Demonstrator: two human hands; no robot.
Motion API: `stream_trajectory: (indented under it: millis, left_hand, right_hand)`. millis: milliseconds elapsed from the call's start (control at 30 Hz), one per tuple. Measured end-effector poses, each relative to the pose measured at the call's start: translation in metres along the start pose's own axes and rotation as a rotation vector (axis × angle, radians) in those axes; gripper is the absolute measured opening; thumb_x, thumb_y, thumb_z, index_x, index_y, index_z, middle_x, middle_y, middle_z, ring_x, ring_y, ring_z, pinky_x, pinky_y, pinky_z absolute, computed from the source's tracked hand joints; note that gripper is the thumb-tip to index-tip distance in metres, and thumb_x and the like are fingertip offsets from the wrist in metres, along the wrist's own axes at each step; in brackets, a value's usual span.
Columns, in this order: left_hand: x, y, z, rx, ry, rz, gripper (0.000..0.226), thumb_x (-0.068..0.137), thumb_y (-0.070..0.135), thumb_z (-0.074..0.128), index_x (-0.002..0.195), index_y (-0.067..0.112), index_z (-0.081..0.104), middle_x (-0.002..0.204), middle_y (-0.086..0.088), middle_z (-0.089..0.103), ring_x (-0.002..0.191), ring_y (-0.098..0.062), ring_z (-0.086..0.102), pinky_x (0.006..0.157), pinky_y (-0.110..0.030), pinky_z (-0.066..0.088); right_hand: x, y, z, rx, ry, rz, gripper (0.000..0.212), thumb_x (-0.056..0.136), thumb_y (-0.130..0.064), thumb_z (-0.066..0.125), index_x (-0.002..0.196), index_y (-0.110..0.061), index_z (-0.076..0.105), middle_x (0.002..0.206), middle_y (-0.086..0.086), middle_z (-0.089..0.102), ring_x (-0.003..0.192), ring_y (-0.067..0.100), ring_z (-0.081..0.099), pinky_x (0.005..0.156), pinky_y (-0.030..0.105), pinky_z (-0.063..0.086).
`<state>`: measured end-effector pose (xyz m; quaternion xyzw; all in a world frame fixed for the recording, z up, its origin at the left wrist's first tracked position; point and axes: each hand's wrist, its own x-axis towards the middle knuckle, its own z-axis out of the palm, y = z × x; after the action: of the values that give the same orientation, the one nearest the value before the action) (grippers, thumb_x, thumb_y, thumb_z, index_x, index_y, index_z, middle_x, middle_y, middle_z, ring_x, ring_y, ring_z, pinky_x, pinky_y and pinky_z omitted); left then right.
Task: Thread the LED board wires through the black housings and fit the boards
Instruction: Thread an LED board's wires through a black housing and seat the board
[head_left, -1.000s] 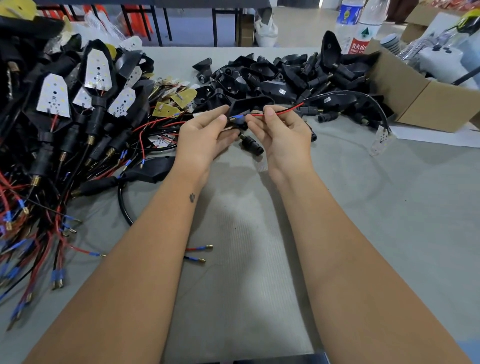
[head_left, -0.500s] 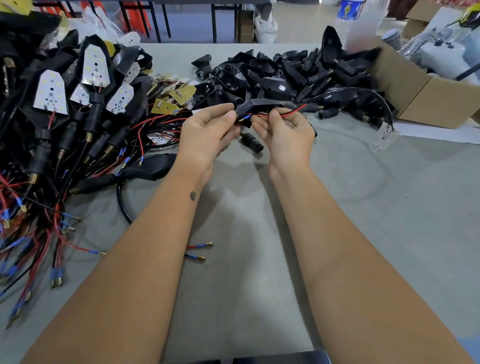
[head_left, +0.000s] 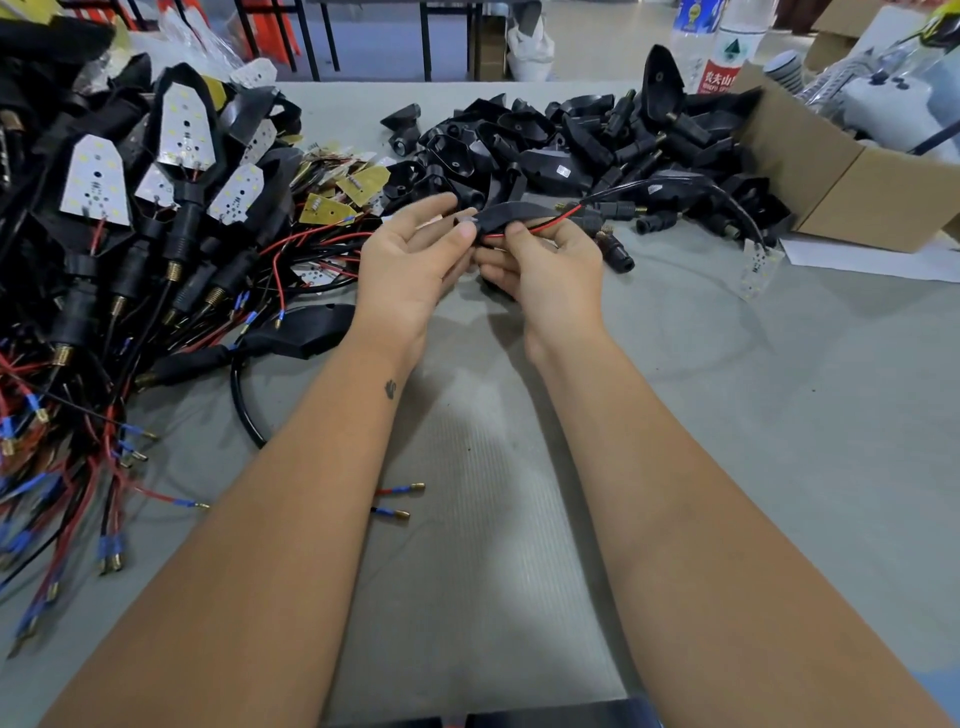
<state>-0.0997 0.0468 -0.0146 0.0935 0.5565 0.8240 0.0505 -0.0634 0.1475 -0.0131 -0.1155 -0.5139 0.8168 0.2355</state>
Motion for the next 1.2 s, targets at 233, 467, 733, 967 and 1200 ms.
stream_trajectory:
  millis: [233,467,733,967,1200]
  left_hand:
    - [-0.003,0.007,0.004,-0.251,0.040,-0.044,0.051,0.090,-0.001,0.063,0.137,0.005,0.043,0.096,-0.005,0.072,0.084,-0.010,0.070,0.083,-0.023,0.056]
    - [-0.006,0.000,0.008,-0.009,-0.277,-0.035,0.032,0.102,0.012,0.046,0.133,0.017,0.053,0.106,-0.001,0.071,0.080,-0.003,0.060,0.078,-0.016,0.049]
    - [-0.005,-0.004,0.005,0.196,-0.274,0.080,0.031,0.104,0.042,0.031,0.128,0.048,0.050,0.133,0.003,0.062,0.102,-0.004,0.062,0.091,-0.026,0.048]
    - [-0.003,0.001,0.003,-0.009,-0.049,0.028,0.041,0.106,0.044,0.020,0.114,0.036,0.059,0.114,-0.001,0.073,0.102,-0.020,0.071,0.077,-0.031,0.058]
    - [0.002,0.005,-0.001,-0.192,0.159,-0.033,0.048,0.106,0.042,0.027,0.101,0.012,0.064,0.094,-0.012,0.075,0.093,-0.027,0.073,0.070,-0.030,0.059]
  right_hand:
    - [0.000,-0.002,-0.001,-0.077,-0.015,0.017,0.021,0.095,-0.011,0.060,0.074,-0.009,0.061,0.066,0.002,0.061,0.051,0.010,0.052,0.050,0.021,0.044]
    - [0.001,-0.003,-0.001,0.169,-0.112,0.154,0.021,0.099,-0.012,0.050,0.083,-0.011,0.063,0.060,-0.004,0.061,0.048,0.006,0.054,0.051,0.018,0.044]
    - [0.000,-0.005,-0.001,0.218,-0.131,0.222,0.022,0.099,-0.012,0.047,0.082,-0.009,0.060,0.057,-0.001,0.059,0.047,0.008,0.054,0.052,0.020,0.048]
    - [0.002,-0.014,-0.008,0.429,0.082,0.216,0.023,0.098,-0.020,0.054,0.080,-0.007,0.052,0.054,0.003,0.057,0.051,0.014,0.057,0.052,0.022,0.052]
    - [0.007,-0.014,-0.018,0.630,0.154,0.261,0.022,0.098,-0.015,0.055,0.083,0.000,0.054,0.052,0.007,0.062,0.050,0.018,0.066,0.053,0.025,0.057]
